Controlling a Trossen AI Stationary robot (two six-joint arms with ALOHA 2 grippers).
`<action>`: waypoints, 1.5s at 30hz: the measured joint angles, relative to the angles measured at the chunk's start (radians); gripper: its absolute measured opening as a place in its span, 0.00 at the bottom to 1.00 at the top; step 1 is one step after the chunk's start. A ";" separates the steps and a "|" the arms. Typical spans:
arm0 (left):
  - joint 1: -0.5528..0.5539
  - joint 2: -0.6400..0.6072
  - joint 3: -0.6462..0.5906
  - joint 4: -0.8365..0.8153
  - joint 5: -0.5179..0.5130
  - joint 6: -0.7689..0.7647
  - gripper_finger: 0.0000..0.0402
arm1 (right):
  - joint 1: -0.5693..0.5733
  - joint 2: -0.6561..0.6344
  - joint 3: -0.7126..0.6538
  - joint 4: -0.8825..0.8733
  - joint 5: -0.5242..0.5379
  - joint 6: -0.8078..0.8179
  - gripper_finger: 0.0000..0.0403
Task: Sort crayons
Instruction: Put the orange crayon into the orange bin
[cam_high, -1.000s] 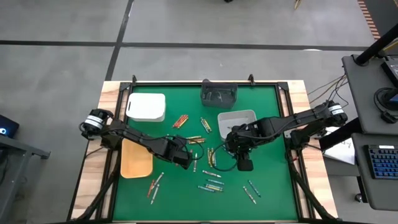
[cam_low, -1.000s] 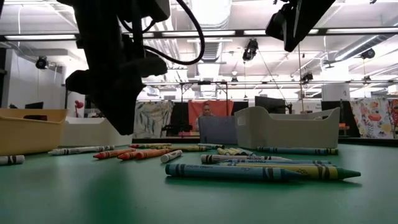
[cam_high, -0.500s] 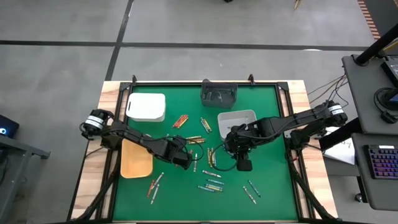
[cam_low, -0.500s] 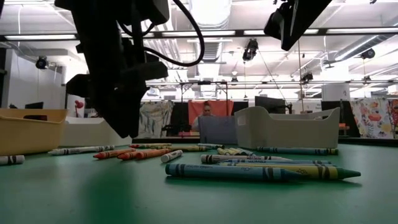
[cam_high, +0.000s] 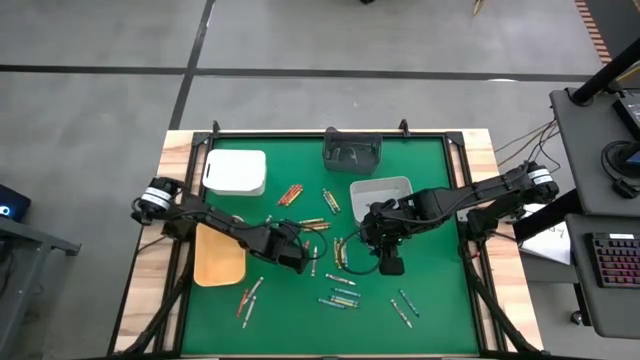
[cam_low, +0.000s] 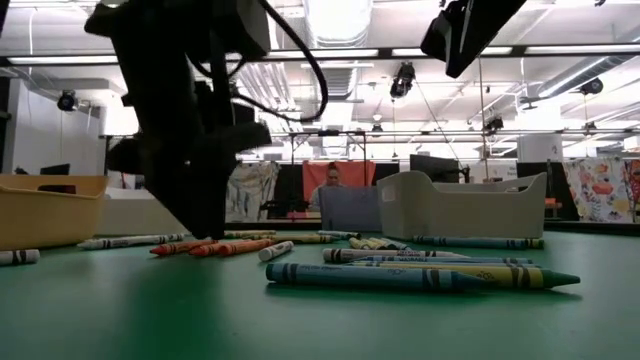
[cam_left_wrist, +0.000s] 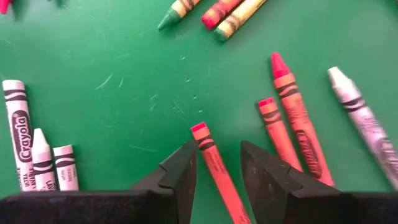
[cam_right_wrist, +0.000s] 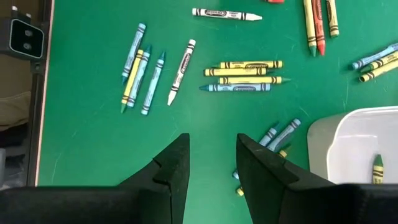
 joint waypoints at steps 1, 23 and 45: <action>0.000 0.011 0.000 0.000 0.000 0.000 0.27 | 0.000 0.000 0.000 0.000 0.000 0.000 0.29; -0.007 0.004 -0.002 0.008 0.003 -0.007 0.01 | 0.002 0.000 -0.001 0.042 0.053 -0.041 0.29; -0.158 -0.535 0.000 -0.490 -0.018 -0.235 0.00 | 0.002 0.000 -0.003 0.197 0.077 -0.110 0.29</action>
